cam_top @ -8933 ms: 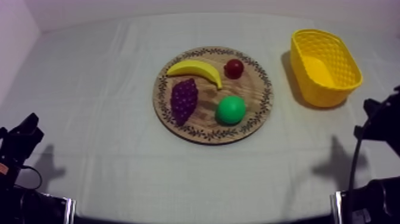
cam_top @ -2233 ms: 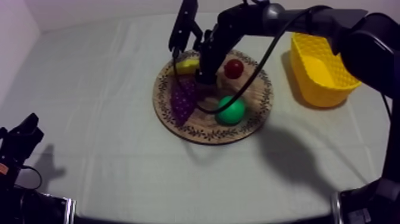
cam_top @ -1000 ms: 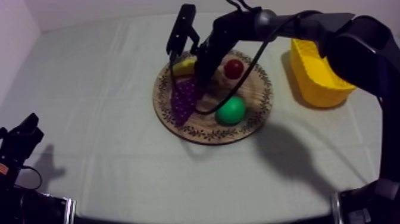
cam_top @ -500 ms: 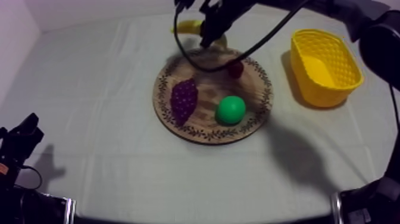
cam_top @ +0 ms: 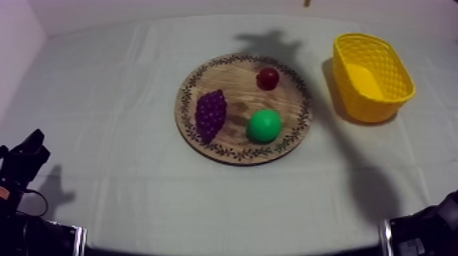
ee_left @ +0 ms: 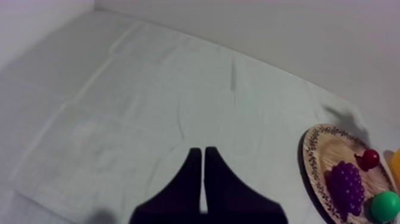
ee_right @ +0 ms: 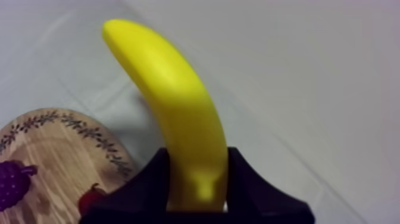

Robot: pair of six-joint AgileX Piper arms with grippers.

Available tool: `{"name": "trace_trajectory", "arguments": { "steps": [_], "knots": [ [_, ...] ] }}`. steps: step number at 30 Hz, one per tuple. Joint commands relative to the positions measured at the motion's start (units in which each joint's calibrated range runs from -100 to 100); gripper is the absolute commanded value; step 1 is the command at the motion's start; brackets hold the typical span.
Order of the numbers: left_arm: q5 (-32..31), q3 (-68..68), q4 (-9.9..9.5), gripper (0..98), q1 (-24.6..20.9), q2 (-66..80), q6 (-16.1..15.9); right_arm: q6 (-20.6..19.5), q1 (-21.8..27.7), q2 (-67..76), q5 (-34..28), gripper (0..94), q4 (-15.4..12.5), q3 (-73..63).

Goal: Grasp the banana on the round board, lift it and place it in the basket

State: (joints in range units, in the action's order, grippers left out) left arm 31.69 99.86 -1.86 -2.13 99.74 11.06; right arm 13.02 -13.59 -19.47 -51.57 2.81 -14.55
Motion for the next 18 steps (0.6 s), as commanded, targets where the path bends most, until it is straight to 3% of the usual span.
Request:
{"name": "trace_trajectory", "arguments": {
  "steps": [1,11,18],
  "knots": [
    [0.0,0.03,-0.02,0.1,0.0,0.01,0.01,-0.31,3.86,3.26,-1.55,15.2,-0.33,0.13],
    [0.0,0.03,-0.02,0.1,0.0,0.01,0.01,-2.56,14.28,11.68,-4.27,14.5,-0.6,9.56],
    [0.0,0.03,-0.02,0.1,0.0,0.01,0.01,-5.77,15.04,16.02,-2.44,14.0,2.44,22.51]
  ]
}}
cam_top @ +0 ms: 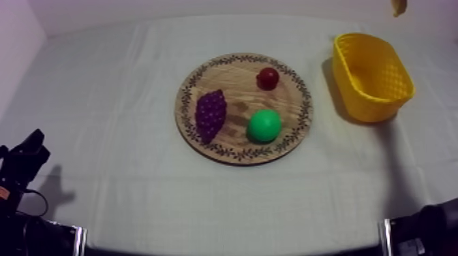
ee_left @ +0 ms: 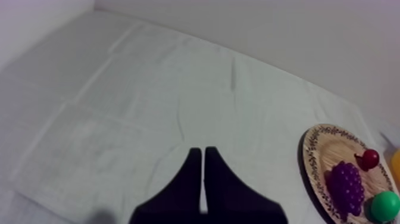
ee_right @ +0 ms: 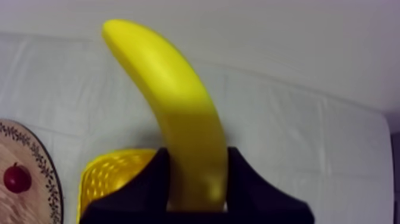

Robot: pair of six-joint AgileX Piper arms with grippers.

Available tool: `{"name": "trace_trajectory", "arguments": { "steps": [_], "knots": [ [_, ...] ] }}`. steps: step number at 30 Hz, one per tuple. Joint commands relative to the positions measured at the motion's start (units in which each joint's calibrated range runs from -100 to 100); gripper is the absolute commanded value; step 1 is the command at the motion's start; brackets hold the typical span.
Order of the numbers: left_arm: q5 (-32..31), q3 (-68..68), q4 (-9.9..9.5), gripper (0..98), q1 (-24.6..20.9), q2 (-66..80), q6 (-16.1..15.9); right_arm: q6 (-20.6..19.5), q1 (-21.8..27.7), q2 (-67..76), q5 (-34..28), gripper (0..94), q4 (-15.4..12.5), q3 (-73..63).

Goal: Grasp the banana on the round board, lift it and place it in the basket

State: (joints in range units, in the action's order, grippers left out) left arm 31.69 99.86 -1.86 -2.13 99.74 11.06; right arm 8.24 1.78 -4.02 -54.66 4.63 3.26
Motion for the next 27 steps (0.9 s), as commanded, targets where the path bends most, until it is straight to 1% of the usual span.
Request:
{"name": "trace_trajectory", "arguments": {
  "steps": [1,6,19,27],
  "knots": [
    [0.0,0.03,-0.02,0.1,0.0,0.01,0.01,-1.59,-0.52,1.02,1.18,14.0,1.17,6.57],
    [0.0,0.03,-0.02,0.1,0.0,0.01,0.01,-4.02,-1.64,2.51,3.21,13.9,3.17,14.27],
    [0.0,0.03,-0.02,0.1,0.0,0.01,0.01,-6.9,-3.06,3.88,6.46,13.8,4.66,25.06],
    [0.0,0.03,-0.02,0.1,0.0,0.01,0.01,-9.17,-4.07,3.64,8.92,13.9,6.62,29.11]
  ]
}}
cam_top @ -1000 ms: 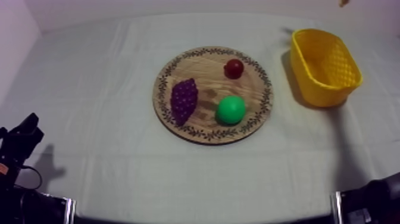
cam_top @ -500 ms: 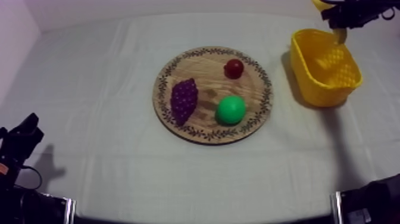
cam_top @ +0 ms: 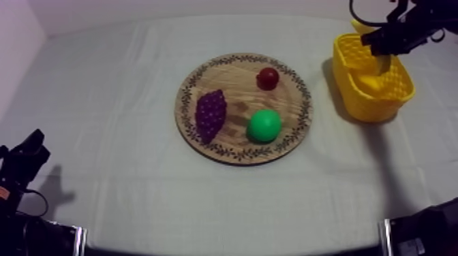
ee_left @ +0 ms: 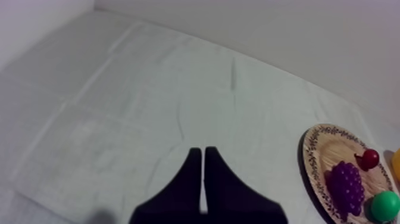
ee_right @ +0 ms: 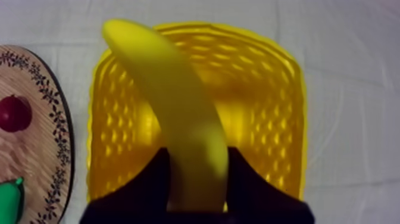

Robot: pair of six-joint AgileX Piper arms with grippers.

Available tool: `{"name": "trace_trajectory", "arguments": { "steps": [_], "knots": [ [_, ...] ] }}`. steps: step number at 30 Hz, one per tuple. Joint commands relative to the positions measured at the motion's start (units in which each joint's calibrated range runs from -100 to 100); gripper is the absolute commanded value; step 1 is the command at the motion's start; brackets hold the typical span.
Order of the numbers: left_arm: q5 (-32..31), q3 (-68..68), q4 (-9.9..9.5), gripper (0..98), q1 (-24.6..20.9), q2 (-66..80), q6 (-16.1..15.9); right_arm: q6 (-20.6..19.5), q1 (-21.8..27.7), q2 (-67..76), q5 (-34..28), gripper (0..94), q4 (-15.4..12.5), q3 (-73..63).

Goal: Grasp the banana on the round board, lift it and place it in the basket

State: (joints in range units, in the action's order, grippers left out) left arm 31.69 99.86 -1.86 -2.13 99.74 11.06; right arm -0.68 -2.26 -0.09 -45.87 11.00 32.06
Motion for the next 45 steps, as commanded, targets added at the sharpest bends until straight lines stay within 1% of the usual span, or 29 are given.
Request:
{"name": "trace_trajectory", "arguments": {
  "steps": [1,16,35,42,45],
  "knots": [
    [0.0,0.03,-0.02,0.1,0.0,0.01,0.01,-0.48,-0.03,-0.64,0.38,13.9,0.44,0.56],
    [0.0,0.03,-0.02,0.1,0.0,0.01,0.01,-1.97,1.43,-10.79,3.07,13.8,1.79,-1.65],
    [0.0,0.03,-0.02,0.1,0.0,0.01,0.01,-4.34,1.49,-19.64,5.38,13.8,4.41,-4.52],
    [0.0,0.03,-0.02,0.1,0.0,0.01,0.01,-5.67,1.21,-20.57,6.12,26.1,5.56,-3.89],
    [0.0,0.03,-0.02,0.1,0.0,0.01,0.01,-5.95,1.23,-20.6,6.22,28.8,5.83,-3.66]
  ]
}}
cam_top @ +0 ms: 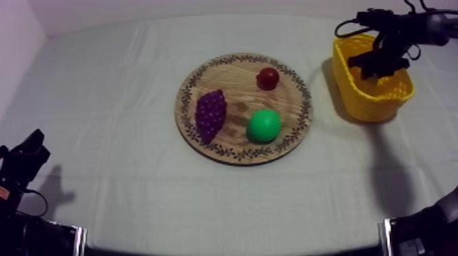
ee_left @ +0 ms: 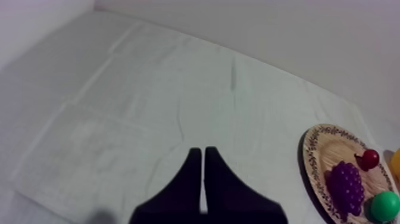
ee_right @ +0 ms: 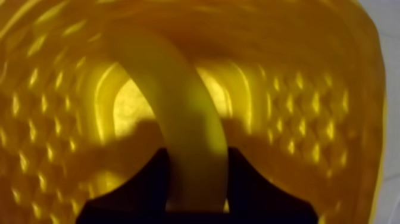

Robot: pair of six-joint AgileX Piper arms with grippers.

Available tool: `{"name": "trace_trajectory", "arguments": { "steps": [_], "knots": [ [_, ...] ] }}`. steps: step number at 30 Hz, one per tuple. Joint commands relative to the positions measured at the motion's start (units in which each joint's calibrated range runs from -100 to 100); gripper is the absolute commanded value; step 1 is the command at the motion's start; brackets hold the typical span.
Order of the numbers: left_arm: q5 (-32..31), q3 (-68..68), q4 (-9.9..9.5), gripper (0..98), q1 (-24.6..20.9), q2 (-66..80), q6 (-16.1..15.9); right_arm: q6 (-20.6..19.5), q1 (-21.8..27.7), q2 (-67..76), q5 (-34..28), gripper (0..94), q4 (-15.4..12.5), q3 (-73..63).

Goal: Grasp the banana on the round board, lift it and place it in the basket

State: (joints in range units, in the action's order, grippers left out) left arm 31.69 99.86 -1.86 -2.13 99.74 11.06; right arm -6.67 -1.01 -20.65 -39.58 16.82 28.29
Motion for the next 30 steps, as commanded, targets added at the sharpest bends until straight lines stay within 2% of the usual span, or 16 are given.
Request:
{"name": "trace_trajectory", "arguments": {
  "steps": [1,14,17,22,25,30],
  "knots": [
    [0.0,0.03,-0.02,0.1,0.0,0.01,0.01,-0.02,0.0,0.01,-0.05,29.3,0.05,0.18],
    [0.0,0.03,-0.02,0.1,0.0,0.01,0.01,-0.59,0.31,0.78,-0.48,36.4,0.47,0.11],
    [0.0,0.03,-0.02,0.1,0.0,0.01,0.01,0.12,0.37,1.06,-0.64,30.9,-0.2,-0.25],
    [0.0,0.03,-0.02,0.1,0.0,0.01,0.01,1.61,0.54,1.97,-0.4,15.3,-1.83,-0.84],
    [0.0,0.03,-0.02,0.1,0.0,0.01,0.01,1.31,0.65,3.25,0.61,5.9,-1.7,-0.75],
    [0.0,0.03,-0.02,0.1,0.0,0.01,0.01,1.15,0.45,7.47,1.3,2.1,-1.48,-1.56]
  ]
}}
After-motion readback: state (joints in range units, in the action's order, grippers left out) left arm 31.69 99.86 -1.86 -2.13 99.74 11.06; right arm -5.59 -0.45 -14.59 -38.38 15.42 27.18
